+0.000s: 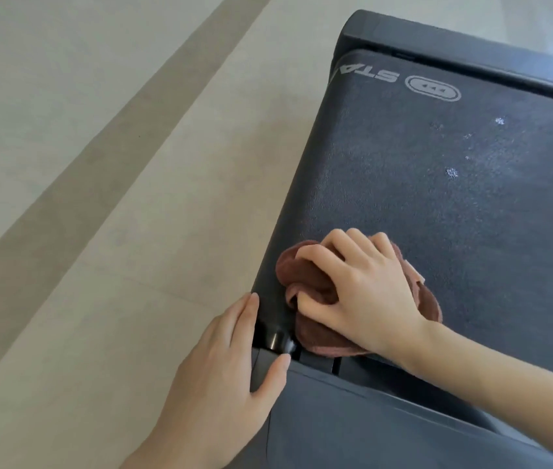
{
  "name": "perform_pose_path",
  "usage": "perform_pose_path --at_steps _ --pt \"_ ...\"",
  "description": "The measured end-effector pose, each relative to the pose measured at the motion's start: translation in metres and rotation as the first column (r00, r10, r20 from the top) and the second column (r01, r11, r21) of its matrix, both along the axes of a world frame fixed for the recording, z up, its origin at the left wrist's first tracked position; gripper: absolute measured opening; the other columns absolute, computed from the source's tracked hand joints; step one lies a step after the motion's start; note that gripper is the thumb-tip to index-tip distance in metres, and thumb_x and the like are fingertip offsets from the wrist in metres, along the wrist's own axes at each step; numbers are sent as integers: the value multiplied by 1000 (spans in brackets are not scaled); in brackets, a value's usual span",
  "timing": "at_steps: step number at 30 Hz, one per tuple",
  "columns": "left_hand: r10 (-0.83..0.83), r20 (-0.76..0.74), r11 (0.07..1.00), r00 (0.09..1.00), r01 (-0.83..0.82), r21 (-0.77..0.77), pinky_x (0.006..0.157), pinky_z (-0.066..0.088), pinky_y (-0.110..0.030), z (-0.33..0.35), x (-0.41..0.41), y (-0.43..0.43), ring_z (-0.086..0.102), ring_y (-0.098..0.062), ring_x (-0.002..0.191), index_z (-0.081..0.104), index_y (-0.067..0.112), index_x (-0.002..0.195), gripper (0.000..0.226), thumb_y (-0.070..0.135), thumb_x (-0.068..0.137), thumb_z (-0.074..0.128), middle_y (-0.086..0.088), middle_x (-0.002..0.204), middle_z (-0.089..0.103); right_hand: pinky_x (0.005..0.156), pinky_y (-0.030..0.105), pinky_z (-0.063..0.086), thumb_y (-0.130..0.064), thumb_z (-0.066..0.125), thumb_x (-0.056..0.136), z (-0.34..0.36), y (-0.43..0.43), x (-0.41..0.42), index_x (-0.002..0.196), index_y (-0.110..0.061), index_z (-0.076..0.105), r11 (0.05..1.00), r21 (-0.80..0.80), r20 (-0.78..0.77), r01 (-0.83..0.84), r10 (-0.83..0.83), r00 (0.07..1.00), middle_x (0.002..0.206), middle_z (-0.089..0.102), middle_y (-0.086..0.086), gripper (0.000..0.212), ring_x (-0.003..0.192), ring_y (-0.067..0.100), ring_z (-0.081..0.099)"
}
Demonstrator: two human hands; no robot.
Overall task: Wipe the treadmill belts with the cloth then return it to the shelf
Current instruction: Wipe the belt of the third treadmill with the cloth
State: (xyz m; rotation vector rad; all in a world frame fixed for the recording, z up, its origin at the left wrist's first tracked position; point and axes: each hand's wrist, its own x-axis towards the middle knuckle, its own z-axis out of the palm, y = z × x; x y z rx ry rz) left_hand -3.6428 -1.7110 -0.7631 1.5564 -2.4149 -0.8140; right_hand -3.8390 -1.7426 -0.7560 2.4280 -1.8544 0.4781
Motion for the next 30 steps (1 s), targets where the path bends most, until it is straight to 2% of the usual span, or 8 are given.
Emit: perform_pose_path --at_steps 3,5,8,12,19,26,28,30 --pt "15 -21 1000 1000 -15 -3 94 4 2 -7 3 1 6 16 130 7 29 148 94 75 65 11 28 147 4 72 40 43 -50 49 76 4 -18 -22 100 -24 68 993 39 11 -111 110 994 86 61 1 41 82 26 58" --pt "-12 9 1000 1000 12 -17 89 -6 6 -9 6 1 -11 22 122 -6 34 146 95 79 62 5 35 140 -9 79 40 42 -50 48 79 4 -51 -42 107 -24 66 999 -12 21 47 -46 999 94 61 4 42 92 28 57" --pt "6 -6 1000 1000 -6 -27 97 6 -3 -9 6 1 0 15 130 -2 33 147 97 80 63 9 30 148 -1 88 41 35 -49 53 83 -2 -99 -70 114 -25 61 937 -39 60 349 -346 936 107 60 6 39 105 31 52" --pt "8 -19 998 1000 -10 -59 97 10 -6 -10 6 3 3 11 130 0 32 148 96 78 64 11 27 150 3 92 44 31 -51 48 86 -8 -109 -66 114 -22 58 872 -76 12 483 -484 875 112 58 9 42 107 33 49" --pt "3 -16 998 1000 -4 -68 100 11 -9 -11 6 2 9 6 133 6 28 149 96 77 66 13 21 152 10 77 41 37 -52 47 76 1 -23 -11 100 -27 65 986 -27 17 163 -162 987 89 58 2 40 88 28 54" --pt "-18 14 1000 1000 18 -25 100 9 -5 -4 4 2 17 1 134 17 23 147 94 75 69 18 15 152 20 69 40 42 -49 53 77 1 20 -3 97 -27 70 991 36 44 -132 131 990 86 60 0 34 77 24 56" --pt "-64 57 997 996 67 -46 104 9 -9 -1 4 1 23 -5 136 26 17 146 89 70 75 24 8 151 27 68 39 43 -48 51 78 2 12 -16 98 -26 70 990 32 34 -138 137 990 86 62 1 35 77 24 57" --pt "-121 107 984 987 134 -122 109 19 -22 1 0 -2 32 -18 136 37 9 141 81 61 80 31 -1 148 36 70 39 44 -49 49 78 3 -5 -39 100 -25 70 1000 18 28 -8 8 1000 88 62 2 39 81 26 58"
